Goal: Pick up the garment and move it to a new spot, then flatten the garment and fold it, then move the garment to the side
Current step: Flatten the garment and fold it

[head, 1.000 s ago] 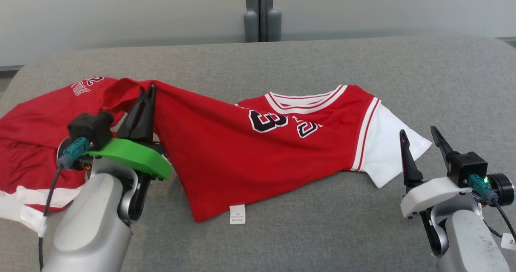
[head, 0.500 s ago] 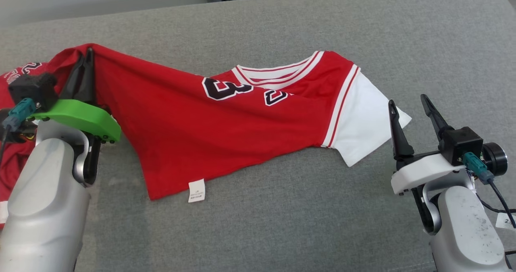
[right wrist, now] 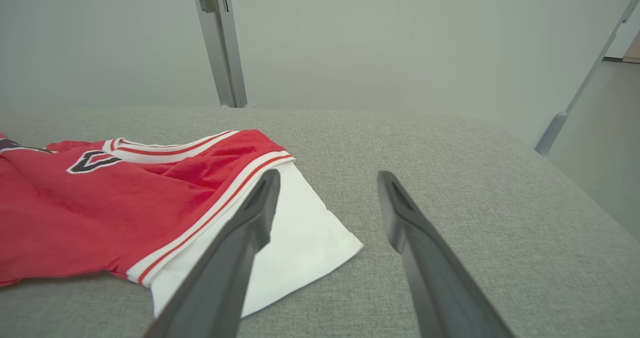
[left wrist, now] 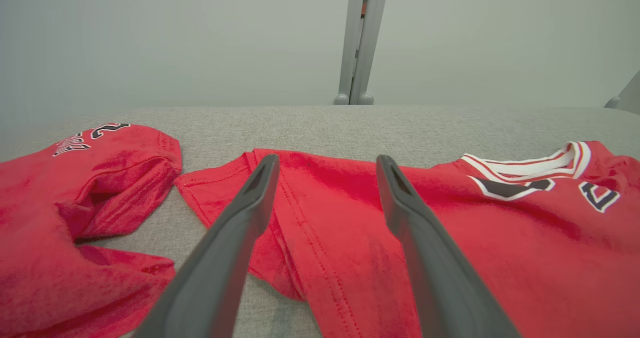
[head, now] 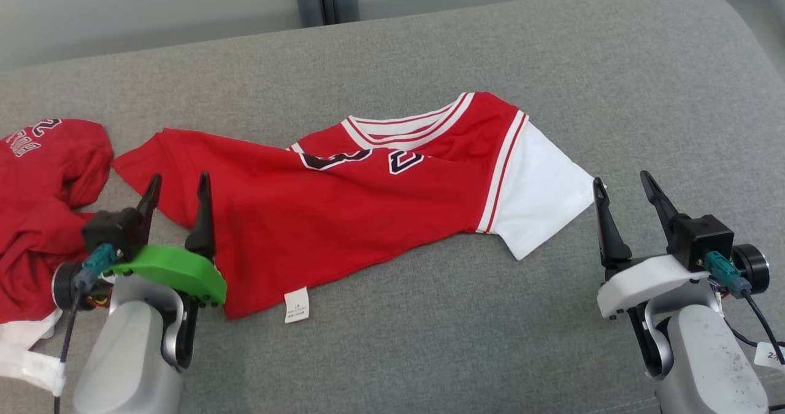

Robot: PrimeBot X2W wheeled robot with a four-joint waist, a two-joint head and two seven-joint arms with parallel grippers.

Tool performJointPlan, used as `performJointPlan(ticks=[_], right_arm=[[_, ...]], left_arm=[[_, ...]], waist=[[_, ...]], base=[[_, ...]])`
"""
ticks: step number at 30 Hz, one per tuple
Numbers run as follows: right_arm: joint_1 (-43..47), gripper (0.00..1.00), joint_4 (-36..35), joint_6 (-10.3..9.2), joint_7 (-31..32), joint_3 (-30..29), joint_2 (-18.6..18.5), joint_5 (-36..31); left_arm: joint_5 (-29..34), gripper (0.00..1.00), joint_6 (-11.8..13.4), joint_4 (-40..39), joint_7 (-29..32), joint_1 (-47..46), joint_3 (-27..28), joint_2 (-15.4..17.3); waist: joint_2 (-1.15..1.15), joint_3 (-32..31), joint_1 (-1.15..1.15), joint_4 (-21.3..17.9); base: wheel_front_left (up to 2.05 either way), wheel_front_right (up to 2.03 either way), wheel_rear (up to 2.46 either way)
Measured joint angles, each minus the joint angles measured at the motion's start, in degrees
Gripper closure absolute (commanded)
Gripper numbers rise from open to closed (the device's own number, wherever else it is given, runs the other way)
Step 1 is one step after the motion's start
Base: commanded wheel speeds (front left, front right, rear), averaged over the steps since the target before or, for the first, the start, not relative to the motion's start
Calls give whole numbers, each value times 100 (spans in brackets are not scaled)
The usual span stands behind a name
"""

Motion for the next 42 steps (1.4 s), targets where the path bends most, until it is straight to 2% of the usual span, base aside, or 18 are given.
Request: performJointPlan(ticks=[13, 25, 33, 42], right_arm=[[533, 0, 226, 0, 0, -115, 1, 122], [1056, 0, 291, 0, 0, -129, 0, 99], [1026, 0, 252, 0, 0, -42, -1, 36], [425, 0, 104, 0, 0, 63, 1, -198]], left_arm=[[448, 0, 0, -816, -1, 1706, 399, -537], [767, 0, 0, -1440, -1, 2782, 458, -676], [755, 0, 0, -1360, -1, 2731, 383, -735], [389, 0, 0, -1059, -1, 2033, -10, -660]], waist=[[0, -825, 0, 199], [0, -1210, 0, 328], [0, -1101, 0, 373], [0, -485, 0, 343]], base=[[0, 0, 0], [0, 0, 0], [0, 0, 0], [0, 0, 0]])
